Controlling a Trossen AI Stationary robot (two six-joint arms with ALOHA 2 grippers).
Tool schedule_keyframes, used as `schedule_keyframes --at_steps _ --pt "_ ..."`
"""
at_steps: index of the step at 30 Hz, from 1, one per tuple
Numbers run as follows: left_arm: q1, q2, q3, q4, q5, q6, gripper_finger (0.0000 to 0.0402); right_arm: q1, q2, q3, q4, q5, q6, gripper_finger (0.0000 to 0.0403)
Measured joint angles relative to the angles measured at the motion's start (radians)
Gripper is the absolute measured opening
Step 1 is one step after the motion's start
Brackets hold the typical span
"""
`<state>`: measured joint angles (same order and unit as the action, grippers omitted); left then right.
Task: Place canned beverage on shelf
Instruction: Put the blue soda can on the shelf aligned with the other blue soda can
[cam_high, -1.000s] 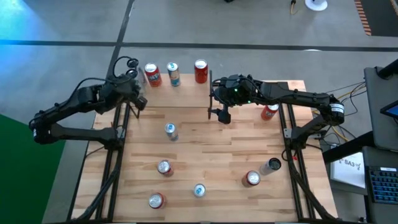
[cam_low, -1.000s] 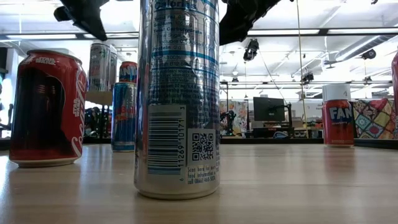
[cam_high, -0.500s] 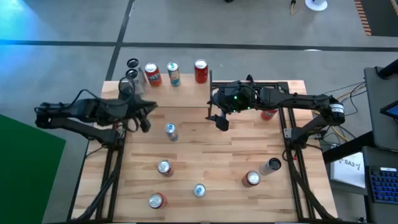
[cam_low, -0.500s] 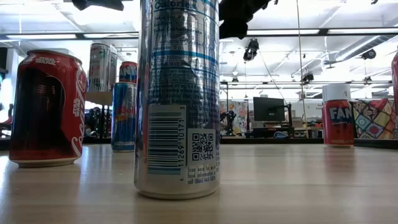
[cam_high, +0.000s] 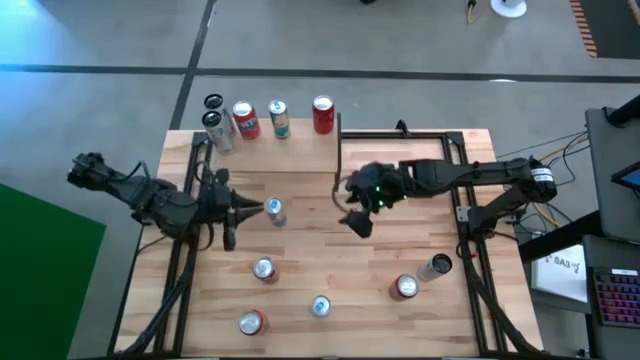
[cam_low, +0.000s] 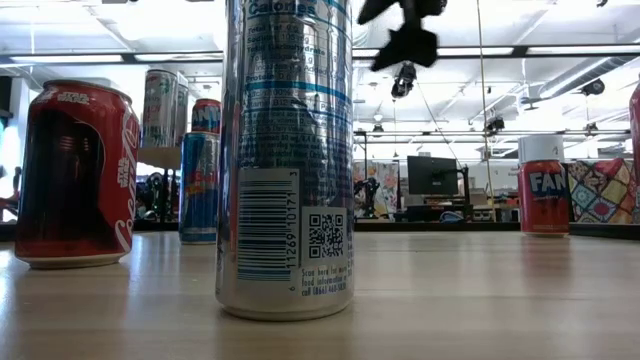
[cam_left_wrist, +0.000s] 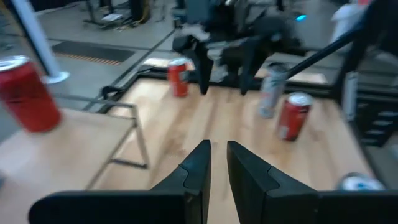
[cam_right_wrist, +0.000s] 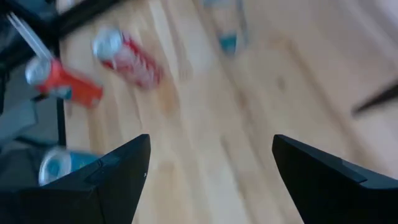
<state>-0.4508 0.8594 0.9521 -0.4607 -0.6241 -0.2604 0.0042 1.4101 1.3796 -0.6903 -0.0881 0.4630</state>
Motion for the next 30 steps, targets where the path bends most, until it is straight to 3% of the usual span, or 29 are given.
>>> schedule_keyframes --at_steps 10,19,30 --pt "-0.079 0.036 -0.053 0.239 -0.024 -0.003 0.0037 0.112 0.0 0.073 -0.497 0.037 0.204 0.0325" --pt "-0.079 0.033 -0.031 0.249 -0.025 -0.026 0.0037 0.164 -0.001 0.111 -0.864 0.035 0.381 0.0325" --pt "-0.079 0.037 -0.018 0.181 -0.024 -0.119 0.0037 0.204 -0.002 0.111 -0.868 0.054 0.367 0.0325"
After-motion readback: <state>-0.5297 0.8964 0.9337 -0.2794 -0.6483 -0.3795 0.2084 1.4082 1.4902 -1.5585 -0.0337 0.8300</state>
